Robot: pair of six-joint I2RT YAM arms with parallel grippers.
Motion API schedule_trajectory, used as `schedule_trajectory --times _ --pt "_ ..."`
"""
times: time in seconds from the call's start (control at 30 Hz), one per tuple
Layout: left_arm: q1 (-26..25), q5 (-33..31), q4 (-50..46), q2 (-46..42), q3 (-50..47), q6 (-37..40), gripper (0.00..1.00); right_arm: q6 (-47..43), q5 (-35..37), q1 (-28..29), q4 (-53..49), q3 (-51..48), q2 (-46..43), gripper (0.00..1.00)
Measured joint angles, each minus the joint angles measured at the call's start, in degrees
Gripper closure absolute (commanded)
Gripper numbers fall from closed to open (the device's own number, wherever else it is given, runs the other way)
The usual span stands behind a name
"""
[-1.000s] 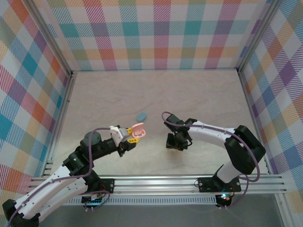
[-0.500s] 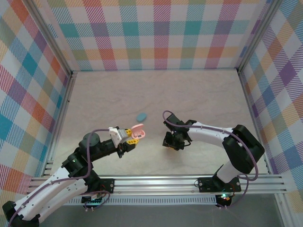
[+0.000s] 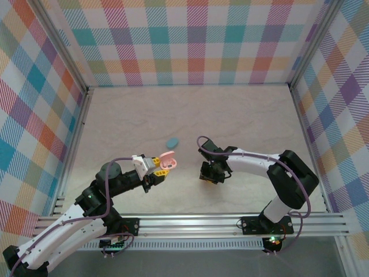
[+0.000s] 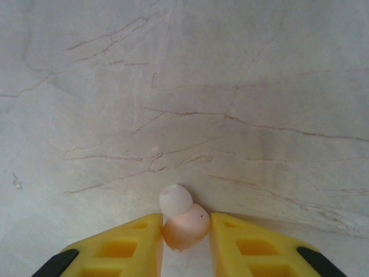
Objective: Insert the wireless bluetooth earbuds into the charging case
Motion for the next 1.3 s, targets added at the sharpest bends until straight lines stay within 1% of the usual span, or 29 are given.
schedule_trajectory --times 0.23,0.43,0.7,0.9,1.13,1.3 --pt "0.00 0.00 0.00 0.00 0.00 0.00 0.77 -3.30 0.94 0.00 -1.81 2.49 1.86 0.78" --pt "0.00 0.00 -0.02 0.07 0.00 0.00 0.77 -6.03 1.70 0.33 -2.54 2.91 1.92 0.79" --pt "0.00 -0.04 0.00 1.33 0.00 0.00 0.77 -12.20 3.91 0.74 -7.32 5.73 0.42 0.80" --pt "0.00 -0.02 0.02 2.38 0.02 0.00 0.77 -17.09 4.76 0.74 -10.58 8.46 -3.98 0.81" --pt "0.00 0.00 0.28 3.48 0.02 -0.02 0.77 -22.29 5.09 0.74 -12.83 8.70 -12.70 0.82" --pt "0.00 0.02 1.44 4.68 0.59 -0.02 0.77 -27.96 4.31 0.74 -14.10 10.03 -18.71 0.83"
